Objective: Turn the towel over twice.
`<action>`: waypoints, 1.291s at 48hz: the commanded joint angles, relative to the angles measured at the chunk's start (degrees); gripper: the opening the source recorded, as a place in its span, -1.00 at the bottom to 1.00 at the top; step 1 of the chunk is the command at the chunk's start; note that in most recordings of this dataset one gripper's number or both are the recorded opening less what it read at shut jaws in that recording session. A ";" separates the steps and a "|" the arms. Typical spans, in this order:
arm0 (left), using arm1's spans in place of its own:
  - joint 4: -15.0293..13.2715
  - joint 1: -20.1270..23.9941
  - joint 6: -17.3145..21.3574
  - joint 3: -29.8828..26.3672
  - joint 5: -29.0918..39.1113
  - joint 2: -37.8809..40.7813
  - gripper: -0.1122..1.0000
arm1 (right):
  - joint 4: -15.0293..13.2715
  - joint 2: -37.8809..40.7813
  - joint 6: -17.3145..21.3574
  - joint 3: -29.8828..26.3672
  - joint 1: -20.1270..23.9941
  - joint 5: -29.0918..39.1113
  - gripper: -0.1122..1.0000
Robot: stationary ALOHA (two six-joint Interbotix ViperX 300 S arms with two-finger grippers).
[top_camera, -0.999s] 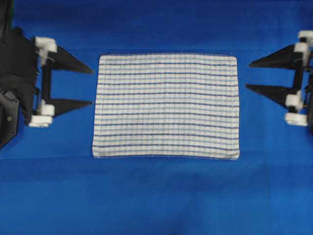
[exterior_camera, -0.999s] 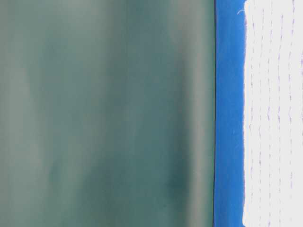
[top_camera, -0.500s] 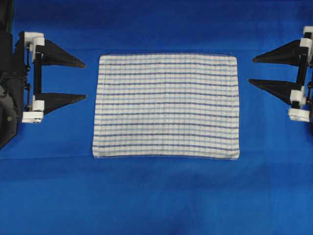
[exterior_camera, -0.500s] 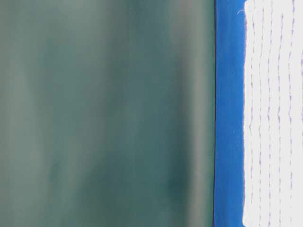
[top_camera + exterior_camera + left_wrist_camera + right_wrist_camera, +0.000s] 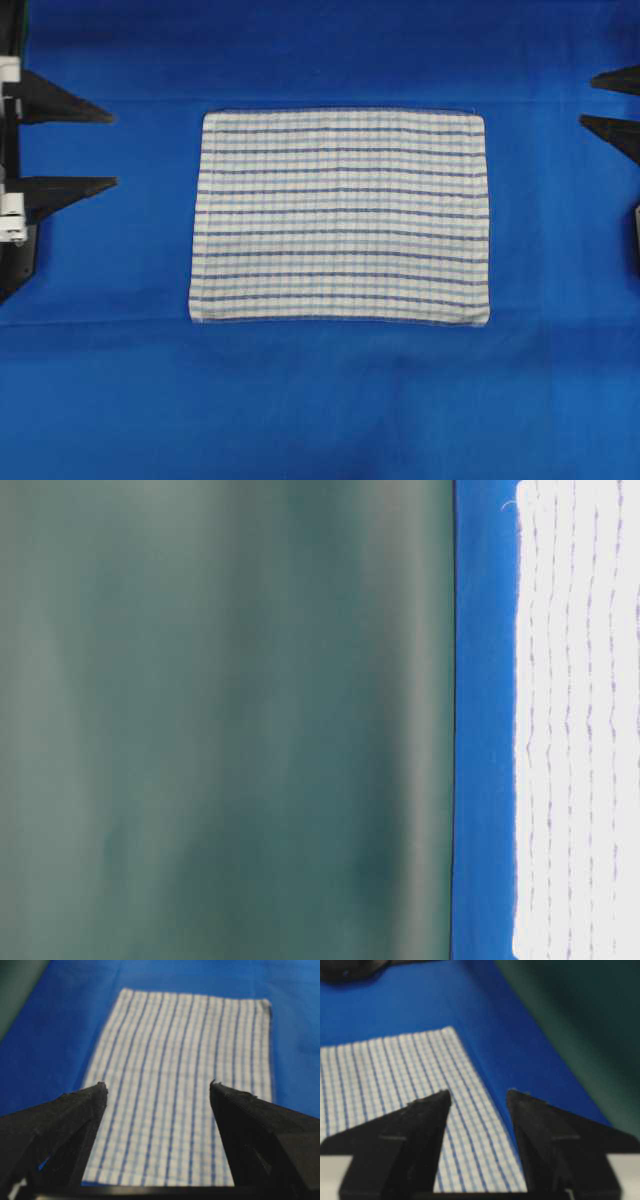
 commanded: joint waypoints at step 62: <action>-0.26 -0.70 -3.96 12.22 0.44 -14.41 0.60 | -0.09 -11.43 6.15 13.71 -0.26 -4.75 0.09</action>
